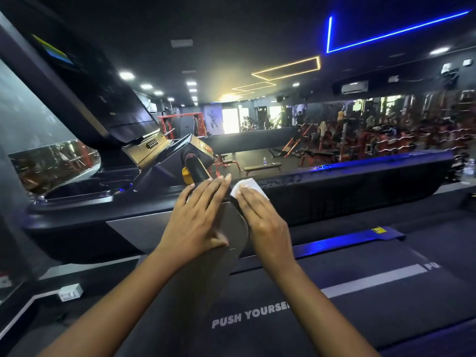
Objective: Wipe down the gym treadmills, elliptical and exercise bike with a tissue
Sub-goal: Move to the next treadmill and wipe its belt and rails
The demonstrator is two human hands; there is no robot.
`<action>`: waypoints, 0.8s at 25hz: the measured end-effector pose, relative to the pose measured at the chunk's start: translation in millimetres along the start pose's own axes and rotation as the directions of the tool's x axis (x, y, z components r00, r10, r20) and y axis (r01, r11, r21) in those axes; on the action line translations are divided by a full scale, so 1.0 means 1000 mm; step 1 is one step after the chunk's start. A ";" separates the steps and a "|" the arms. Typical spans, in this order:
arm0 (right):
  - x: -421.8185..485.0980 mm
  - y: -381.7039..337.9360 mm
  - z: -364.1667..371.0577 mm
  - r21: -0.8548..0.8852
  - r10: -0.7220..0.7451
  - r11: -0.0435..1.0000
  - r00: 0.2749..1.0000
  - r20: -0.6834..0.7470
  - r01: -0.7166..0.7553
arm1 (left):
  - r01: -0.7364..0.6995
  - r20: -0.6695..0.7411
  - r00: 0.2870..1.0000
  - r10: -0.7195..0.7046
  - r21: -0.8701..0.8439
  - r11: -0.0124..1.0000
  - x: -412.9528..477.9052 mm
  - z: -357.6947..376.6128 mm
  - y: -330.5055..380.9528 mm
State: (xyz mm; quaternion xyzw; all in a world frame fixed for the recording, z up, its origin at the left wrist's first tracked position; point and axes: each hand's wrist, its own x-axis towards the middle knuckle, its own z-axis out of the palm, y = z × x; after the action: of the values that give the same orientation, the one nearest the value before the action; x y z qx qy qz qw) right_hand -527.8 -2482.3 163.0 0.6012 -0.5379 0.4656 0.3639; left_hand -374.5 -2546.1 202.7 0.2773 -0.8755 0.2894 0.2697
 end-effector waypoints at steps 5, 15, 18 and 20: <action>-0.002 0.061 -0.022 -0.084 0.174 0.980 0.981 -0.081 -0.180 | 0.001 -0.011 1.000 -0.001 0.019 1.000 0.000 -0.001 0.001; 0.024 -0.002 -0.008 -0.005 -0.109 0.994 0.991 0.079 0.109 | 0.011 0.011 1.000 -0.012 0.031 0.999 0.000 0.002 0.000; 0.031 0.037 -0.022 -0.077 -0.001 0.997 0.993 0.117 0.010 | 0.008 0.014 1.000 -0.009 0.025 1.000 -0.001 0.003 0.000; 0.037 0.072 -0.037 -0.125 0.114 0.988 0.982 0.149 -0.095 | 0.004 0.007 1.000 -0.005 0.021 1.000 -0.001 0.004 0.000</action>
State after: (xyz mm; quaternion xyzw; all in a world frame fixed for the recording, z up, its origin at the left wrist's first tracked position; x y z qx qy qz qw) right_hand -605.6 -2470.0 204.4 0.5842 -0.6219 0.4035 0.3305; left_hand -375.3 -2548.4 199.9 0.2832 -0.8728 0.2972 0.2642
